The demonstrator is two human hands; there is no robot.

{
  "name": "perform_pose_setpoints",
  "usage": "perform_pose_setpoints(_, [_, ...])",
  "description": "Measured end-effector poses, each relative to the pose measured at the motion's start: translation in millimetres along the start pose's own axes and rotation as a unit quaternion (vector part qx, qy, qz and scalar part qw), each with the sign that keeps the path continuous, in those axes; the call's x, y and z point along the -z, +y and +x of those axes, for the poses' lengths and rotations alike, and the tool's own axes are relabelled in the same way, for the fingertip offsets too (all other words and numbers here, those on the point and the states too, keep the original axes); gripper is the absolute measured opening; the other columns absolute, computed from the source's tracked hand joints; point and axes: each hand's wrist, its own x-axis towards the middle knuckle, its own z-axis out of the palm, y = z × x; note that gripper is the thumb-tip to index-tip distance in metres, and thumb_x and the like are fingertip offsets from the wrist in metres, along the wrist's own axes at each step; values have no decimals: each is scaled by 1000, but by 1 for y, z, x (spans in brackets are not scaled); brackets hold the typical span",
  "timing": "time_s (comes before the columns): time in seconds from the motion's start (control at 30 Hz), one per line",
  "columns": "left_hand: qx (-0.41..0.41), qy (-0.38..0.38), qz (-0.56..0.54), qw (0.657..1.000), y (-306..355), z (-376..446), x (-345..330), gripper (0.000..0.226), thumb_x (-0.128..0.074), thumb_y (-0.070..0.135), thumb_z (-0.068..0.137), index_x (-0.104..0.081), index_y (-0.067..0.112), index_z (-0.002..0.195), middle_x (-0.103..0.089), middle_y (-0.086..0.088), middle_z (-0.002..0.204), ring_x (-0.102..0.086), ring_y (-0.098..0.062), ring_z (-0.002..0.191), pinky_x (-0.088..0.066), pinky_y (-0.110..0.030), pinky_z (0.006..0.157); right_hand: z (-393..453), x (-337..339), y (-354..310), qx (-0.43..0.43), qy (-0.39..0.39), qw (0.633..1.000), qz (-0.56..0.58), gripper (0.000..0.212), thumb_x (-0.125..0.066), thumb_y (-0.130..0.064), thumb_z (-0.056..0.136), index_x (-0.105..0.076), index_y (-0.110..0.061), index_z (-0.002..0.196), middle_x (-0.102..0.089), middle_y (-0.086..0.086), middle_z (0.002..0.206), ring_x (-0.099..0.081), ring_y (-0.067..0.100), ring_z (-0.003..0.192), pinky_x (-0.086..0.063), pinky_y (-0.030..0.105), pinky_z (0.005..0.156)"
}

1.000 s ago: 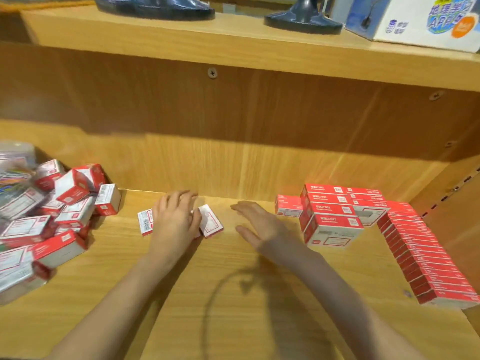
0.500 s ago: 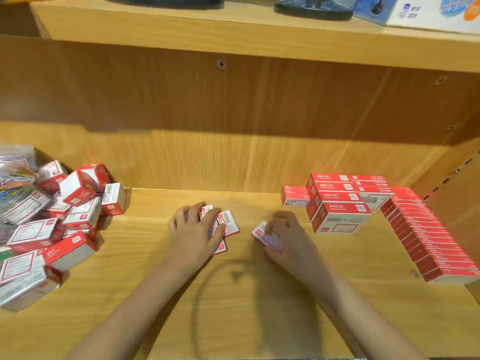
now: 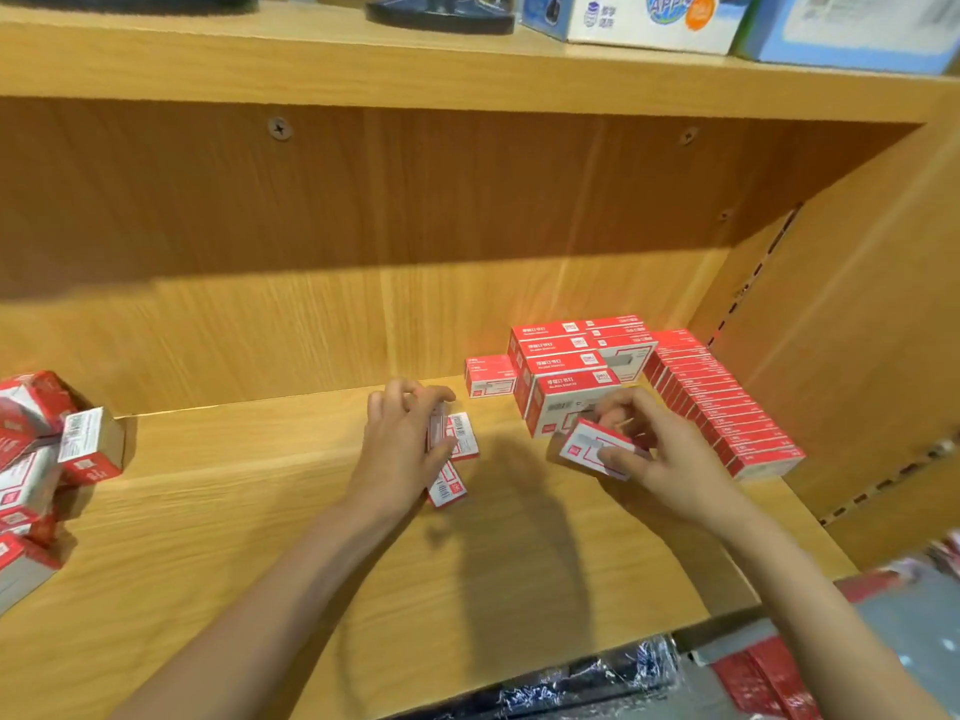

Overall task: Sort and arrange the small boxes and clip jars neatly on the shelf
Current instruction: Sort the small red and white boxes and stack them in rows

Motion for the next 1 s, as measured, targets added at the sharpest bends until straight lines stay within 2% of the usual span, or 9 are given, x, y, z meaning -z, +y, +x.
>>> perform_pose_setpoints(0.13, [-36,-18,-11,999,13,9,-7,36,-54,3,85,-57,19,118,-42,-1,107,-42,-21,102,-30,-22,80,6,41,18,-42,119,991,36,34,-70,6,73,-60,-25,81,-65,0,86,-59,17,77,-43,12,62])
perform_pose_setpoints(0.23, [-45,-17,-14,999,17,13,-8,38,-54,2,86,-55,17,120,-51,-3,111,-49,-22,103,-32,-20,78,23,56,26,-65,177,980,-60,26,-72,3,71,-64,-17,85,-62,0,85,-55,15,79,-36,6,59])
perform_pose_setpoints(0.33, [-45,10,-24,999,21,14,-6,39,-58,3,84,-55,13,122,-56,-4,111,-54,-22,101,-32,-16,76,45,54,27,-54,146,982,-104,24,-70,4,72,-66,-7,93,-61,0,87,-54,14,81,-32,14,60])
perform_pose_setpoints(0.53, [-63,12,-15,998,20,12,-4,29,-62,9,83,-60,14,111,-63,1,108,-58,-18,98,-33,-13,79,61,48,29,-20,134,989,-53,29,-70,8,70,-59,-11,89,-56,-6,79,-51,12,76,-37,7,61])
perform_pose_setpoints(0.6, [-62,13,-1,998,19,12,-7,23,-63,8,83,-63,15,105,-63,1,104,-59,-20,98,-38,-21,87,57,53,32,-18,141,989,-50,29,-70,7,69,-59,-11,89,-55,-9,77,-51,11,73,-37,5,62])
perform_pose_setpoints(0.63, [-60,21,1,998,20,13,-9,18,-62,11,83,-64,16,101,-63,1,101,-59,-21,97,-42,-32,89,56,56,33,-21,142,989,-40,29,-71,7,69,-60,-11,90,-56,-9,76,-51,10,71,-38,5,62])
perform_pose_setpoints(0.7, [-64,39,-2,997,26,13,-12,18,-54,24,85,-64,16,97,-62,1,99,-59,-22,93,-46,-46,85,51,63,35,-31,136,990,-6,30,-72,7,69,-61,-11,90,-56,-9,74,-50,5,65,-40,6,59])
perform_pose_setpoints(0.8, [-95,74,-9,993,44,13,-17,31,-39,31,85,-62,16,100,-57,0,105,-57,-21,96,-45,-40,84,38,75,36,-39,93,995,8,34,-73,5,69,-62,-19,91,-55,-10,72,-47,10,63,-39,11,59])
perform_pose_setpoints(1.0, [-240,62,-14,969,88,11,-54,25,-39,21,84,-53,17,105,-44,2,112,-47,-20,101,-35,-30,84,-22,115,35,-71,36,992,-95,27,-71,-6,77,-61,-22,96,-60,-6,93,-58,14,85,-46,26,75])
